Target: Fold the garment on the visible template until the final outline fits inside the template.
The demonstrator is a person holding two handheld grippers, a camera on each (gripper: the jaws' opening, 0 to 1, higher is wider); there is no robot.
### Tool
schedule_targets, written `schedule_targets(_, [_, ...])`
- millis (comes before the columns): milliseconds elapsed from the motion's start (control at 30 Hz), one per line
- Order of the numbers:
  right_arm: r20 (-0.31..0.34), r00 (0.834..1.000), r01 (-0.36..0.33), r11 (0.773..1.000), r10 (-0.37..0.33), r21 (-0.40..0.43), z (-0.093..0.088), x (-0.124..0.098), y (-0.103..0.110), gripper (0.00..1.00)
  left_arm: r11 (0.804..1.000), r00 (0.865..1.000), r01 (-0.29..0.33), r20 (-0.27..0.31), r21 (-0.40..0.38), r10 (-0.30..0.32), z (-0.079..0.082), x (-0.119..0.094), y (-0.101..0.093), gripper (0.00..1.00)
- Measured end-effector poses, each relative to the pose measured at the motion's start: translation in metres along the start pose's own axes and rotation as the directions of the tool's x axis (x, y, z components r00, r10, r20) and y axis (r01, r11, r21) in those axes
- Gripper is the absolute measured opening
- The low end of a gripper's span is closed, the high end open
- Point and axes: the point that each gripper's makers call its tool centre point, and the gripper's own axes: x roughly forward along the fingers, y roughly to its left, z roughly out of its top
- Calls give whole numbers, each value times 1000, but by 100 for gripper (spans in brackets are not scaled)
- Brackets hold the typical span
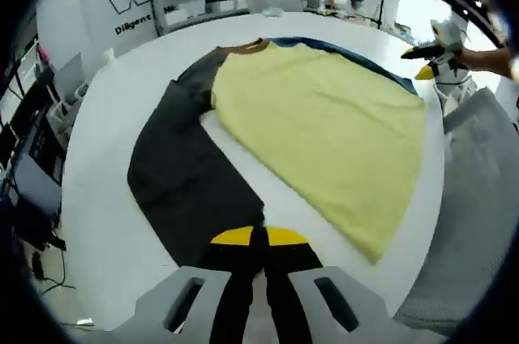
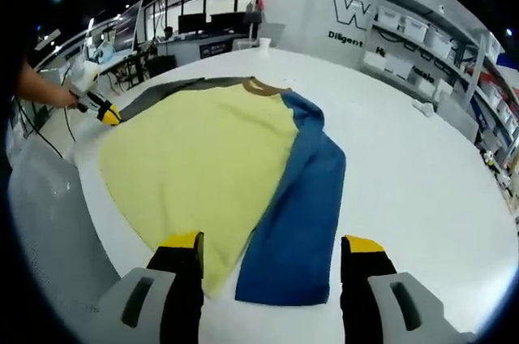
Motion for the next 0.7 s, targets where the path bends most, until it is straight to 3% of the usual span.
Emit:
schedule_targets(33, [6,1000,-4,1000,4,-7,3,0,1,65,995,1000,-2,15,-96,4,5,-4,7,2])
schedule_targets(67, [10,1000,-7,1000,7,-12,5,0,1,65,991,1000,-10,21,-136,13,9,-7,15,2])
schedule_targets(100, [16,1000,-12,1000,12,-20,7,1,0,65,989,998,-43,39,-143,49,20,-20,21,2])
schedule_targets(300, [7,999,-34,999,34,-34,6,7,-11,65,975,990,-118,56,-190,131,38,-44,57,2])
schedule_targets(400, [58,997,-63,997,59,53,11,6,-10,69,962,982,-153,71,-225,173,47,-59,74,2])
schedule_targets(700, [-3,995,-98,995,98,10,-10,12,-2,69,932,954,-274,60,-236,295,62,-93,133,2])
